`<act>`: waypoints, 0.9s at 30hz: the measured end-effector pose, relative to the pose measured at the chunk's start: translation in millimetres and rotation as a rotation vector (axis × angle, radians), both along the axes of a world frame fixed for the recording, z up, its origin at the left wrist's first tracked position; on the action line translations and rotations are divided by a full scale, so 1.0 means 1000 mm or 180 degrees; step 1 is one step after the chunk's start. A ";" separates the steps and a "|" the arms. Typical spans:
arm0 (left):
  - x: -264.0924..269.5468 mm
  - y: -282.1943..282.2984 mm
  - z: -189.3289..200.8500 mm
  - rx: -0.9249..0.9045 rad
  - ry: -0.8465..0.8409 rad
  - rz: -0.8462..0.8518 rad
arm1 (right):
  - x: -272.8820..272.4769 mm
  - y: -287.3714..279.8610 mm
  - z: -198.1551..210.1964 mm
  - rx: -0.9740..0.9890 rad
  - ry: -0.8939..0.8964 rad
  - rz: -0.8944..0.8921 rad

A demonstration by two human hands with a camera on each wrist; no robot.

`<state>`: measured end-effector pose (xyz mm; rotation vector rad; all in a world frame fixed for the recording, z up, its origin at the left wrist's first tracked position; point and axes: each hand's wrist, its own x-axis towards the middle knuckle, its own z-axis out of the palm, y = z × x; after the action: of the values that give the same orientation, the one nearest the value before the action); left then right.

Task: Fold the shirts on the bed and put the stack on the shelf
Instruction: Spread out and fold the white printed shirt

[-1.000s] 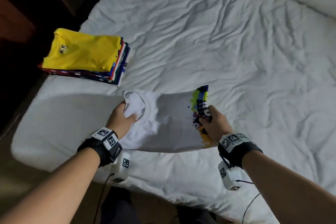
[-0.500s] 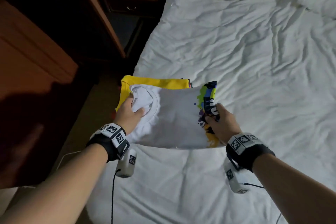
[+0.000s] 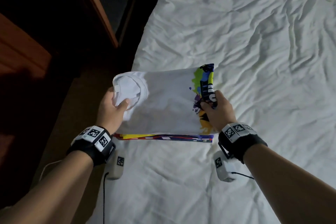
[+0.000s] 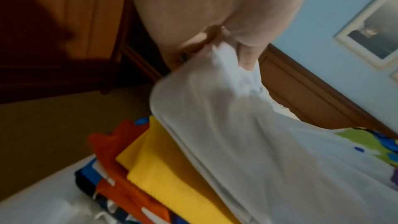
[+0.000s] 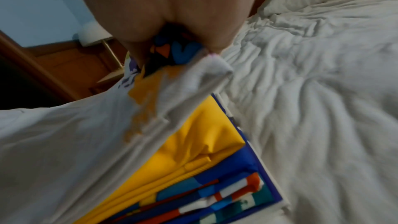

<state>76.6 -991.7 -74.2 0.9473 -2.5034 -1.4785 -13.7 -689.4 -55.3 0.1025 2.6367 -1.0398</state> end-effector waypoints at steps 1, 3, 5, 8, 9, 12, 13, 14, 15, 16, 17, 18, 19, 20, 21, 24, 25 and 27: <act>-0.001 -0.003 -0.010 0.0043 -0.0056 -0.0024 | -0.002 0.002 -0.009 0.0083 -0.0057 -0.0082; -0.002 -0.007 -0.028 0.0141 -0.0369 -0.0099 | -0.004 0.007 -0.027 0.0329 -0.0424 -0.0191; -0.002 -0.008 -0.043 0.0149 -0.0690 -0.0238 | -0.005 0.013 -0.044 0.0433 -0.0765 -0.0287; -0.005 -0.008 -0.055 -0.0034 -0.0708 -0.0244 | -0.008 0.015 -0.060 0.0269 -0.0762 -0.0507; -0.005 -0.010 -0.061 -0.0072 -0.0655 -0.0174 | -0.008 0.015 -0.063 0.0223 -0.0698 -0.0547; -0.001 -0.017 -0.065 0.0092 -0.0440 0.0124 | -0.004 0.014 -0.061 0.0236 -0.0532 -0.0440; 0.001 -0.020 -0.067 0.0106 -0.0385 0.0260 | -0.003 0.015 -0.061 0.0225 -0.0475 -0.0410; 0.004 -0.021 -0.067 0.0158 -0.0339 0.0396 | -0.003 0.016 -0.062 0.0204 -0.0438 -0.0376; 0.006 -0.024 -0.072 0.0245 -0.0316 0.0487 | -0.002 0.018 -0.063 0.0201 -0.0425 -0.0344; 0.007 -0.024 -0.074 0.0373 -0.0343 0.0566 | -0.002 0.019 -0.066 0.0205 -0.0441 -0.0313; 0.008 -0.025 -0.079 0.0476 -0.0467 0.0600 | -0.001 0.021 -0.068 0.0182 -0.0475 -0.0327; 0.008 -0.024 -0.081 0.0589 -0.0593 0.0582 | 0.000 0.025 -0.071 0.0079 -0.0517 -0.0409; 0.008 -0.024 -0.087 0.0717 -0.0692 0.0522 | 0.000 0.029 -0.074 -0.0087 -0.0559 -0.0554; 0.009 -0.022 -0.089 0.0845 -0.0745 0.0439 | 0.001 0.033 -0.078 -0.0256 -0.0622 -0.0703; 0.010 -0.020 -0.094 0.0936 -0.0752 0.0353 | 0.002 0.037 -0.082 -0.0395 -0.0739 -0.0820; 0.012 -0.014 -0.104 0.1199 -0.0749 0.0149 | 0.006 0.048 -0.101 -0.0754 -0.1166 -0.1029; 0.013 -0.013 -0.108 0.1255 -0.0758 0.0151 | 0.007 0.050 -0.105 -0.0864 -0.1262 -0.1057; 0.016 -0.014 -0.113 0.1331 -0.0724 0.0247 | 0.010 0.050 -0.107 -0.1085 -0.1422 -0.1027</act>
<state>92.5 -1005.2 -187.0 1.3240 -2.3030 -2.0178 -4.2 -639.8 -162.7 0.6217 2.0531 -1.3673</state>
